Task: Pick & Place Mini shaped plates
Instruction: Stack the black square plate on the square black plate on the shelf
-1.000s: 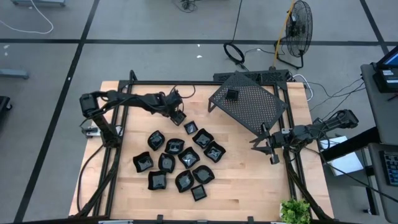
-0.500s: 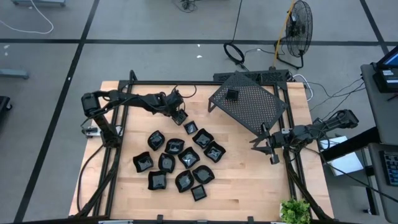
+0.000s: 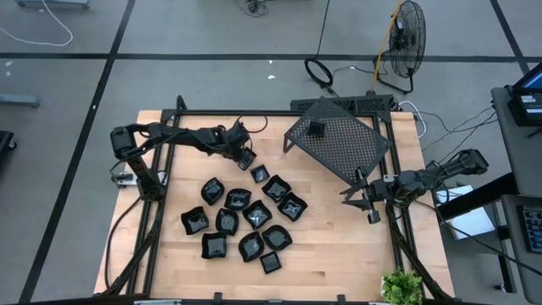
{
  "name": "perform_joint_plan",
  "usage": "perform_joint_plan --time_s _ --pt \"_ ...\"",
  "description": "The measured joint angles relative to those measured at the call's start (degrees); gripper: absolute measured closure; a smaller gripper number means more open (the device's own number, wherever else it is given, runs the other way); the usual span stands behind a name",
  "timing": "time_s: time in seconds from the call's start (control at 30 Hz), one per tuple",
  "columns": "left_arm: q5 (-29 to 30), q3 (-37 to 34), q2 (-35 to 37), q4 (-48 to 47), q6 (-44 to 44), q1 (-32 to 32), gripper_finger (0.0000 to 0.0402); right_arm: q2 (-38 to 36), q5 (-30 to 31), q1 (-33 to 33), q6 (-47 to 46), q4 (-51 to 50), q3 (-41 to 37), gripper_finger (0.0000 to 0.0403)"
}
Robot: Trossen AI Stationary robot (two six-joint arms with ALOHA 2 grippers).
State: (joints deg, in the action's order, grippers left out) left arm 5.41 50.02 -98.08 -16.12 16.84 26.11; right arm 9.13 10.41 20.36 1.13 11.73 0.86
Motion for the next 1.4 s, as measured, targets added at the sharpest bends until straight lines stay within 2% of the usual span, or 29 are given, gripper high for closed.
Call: perform_joint_plan --time_s 0.07,0.23,0.4,0.6,0.73,0.83,0.97,1.13,1.27,1.4 --pt "-0.07 0.0 0.71 -0.24 0.26 0.0 0.0393 0.02 -0.01 -0.02 -0.01 0.01 0.02 0.0289" --pt "0.53 -0.06 3.84 -0.84 1.29 0.0 0.0379 0.0 0.0 -0.02 0.0 0.02 0.01 0.0289" --pt "0.59 -0.04 9.9 -0.12 3.04 -0.17 0.0398 0.0 0.0 -0.02 -0.01 0.02 0.0 0.0289" --pt "0.66 0.04 17.49 4.47 5.31 -1.89 0.0396 0.01 0.0 -0.02 -0.01 0.02 0.02 0.0289" --pt "0.99 0.04 19.3 4.25 3.88 -3.04 0.0389 0.02 0.0 -0.02 -0.02 0.02 0.02 0.0289" --pt "1.75 0.04 18.64 1.35 6.53 -2.19 0.0354 0.02 0.0 -0.01 -0.01 0.02 0.0 0.0289" --pt "3.2 -0.08 14.22 -2.22 6.75 -1.52 0.0284 0.0 0.0 -0.01 -0.01 0.02 0.0 0.0289" --pt "3.61 0.04 7.39 1.12 4.09 -1.42 0.0215 0.0 0.0 -0.02 -0.01 0.08 0.01 0.0289" --pt "3.06 0.04 2.36 3.37 2.73 -1.17 0.0193 0.01 0.0 -0.02 -0.02 0.04 0.01 0.0289" --pt "3.13 0.02 -0.86 3.37 2.79 -0.24 0.0196 0.02 0.0 -0.02 0.0 0.04 0.01 0.0289"
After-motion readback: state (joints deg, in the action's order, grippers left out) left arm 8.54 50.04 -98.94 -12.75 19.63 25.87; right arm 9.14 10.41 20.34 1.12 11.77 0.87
